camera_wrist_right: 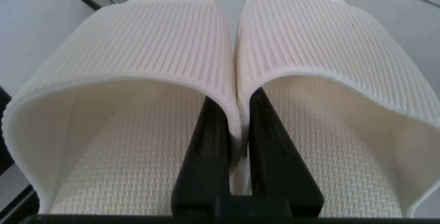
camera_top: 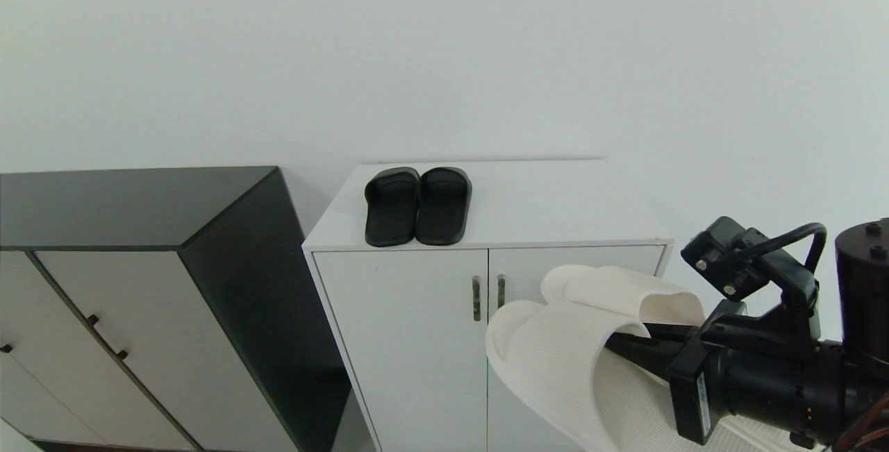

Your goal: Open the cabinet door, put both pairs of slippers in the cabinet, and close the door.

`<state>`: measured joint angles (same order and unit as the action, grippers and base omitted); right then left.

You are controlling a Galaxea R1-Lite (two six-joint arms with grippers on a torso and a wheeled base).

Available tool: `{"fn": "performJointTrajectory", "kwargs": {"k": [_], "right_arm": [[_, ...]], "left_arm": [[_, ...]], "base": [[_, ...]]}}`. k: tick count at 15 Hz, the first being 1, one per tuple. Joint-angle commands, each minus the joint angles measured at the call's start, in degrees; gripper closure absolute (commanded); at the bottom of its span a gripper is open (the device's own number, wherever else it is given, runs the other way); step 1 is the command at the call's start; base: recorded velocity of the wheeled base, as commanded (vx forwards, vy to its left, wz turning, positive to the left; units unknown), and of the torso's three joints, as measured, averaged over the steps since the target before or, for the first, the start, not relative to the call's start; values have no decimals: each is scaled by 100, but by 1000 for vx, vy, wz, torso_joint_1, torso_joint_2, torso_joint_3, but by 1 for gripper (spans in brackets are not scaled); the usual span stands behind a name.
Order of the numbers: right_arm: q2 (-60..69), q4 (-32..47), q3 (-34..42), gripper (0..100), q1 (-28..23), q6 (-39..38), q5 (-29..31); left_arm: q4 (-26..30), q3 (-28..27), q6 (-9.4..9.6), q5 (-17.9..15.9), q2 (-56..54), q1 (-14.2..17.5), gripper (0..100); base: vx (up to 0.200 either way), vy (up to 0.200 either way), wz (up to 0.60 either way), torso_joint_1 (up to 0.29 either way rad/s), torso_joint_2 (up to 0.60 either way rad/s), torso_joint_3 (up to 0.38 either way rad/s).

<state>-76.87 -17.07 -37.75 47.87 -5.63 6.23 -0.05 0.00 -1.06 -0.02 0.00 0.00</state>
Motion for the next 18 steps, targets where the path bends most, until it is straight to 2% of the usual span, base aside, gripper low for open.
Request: {"fn": "performJointTrajectory", "kwargs": {"k": [1, 6, 13, 14, 18], "right_arm": [[-21, -7, 5, 100, 3, 1, 1], [-65, -148, 84, 100, 3, 1, -8], [-188, -368, 189, 100, 12, 18, -8], [-196, -368, 189, 100, 20, 18, -8], [-240, -376, 225, 100, 12, 89, -8]], "left_arm": [[-4, 0, 1, 2, 0, 0, 100], [-4, 0, 18, 11, 0, 0, 100], [-4, 0, 1, 2, 0, 0, 100], [-4, 0, 1, 2, 0, 0, 0], [-4, 0, 9, 2, 0, 0, 0]], "base": [[0, 0, 0, 0, 0, 0], [0, 0, 0, 0, 0, 0], [0, 0, 0, -176, 459, 264], [0, 0, 0, -203, 510, 320], [0, 0, 0, -183, 499, 319]]}}
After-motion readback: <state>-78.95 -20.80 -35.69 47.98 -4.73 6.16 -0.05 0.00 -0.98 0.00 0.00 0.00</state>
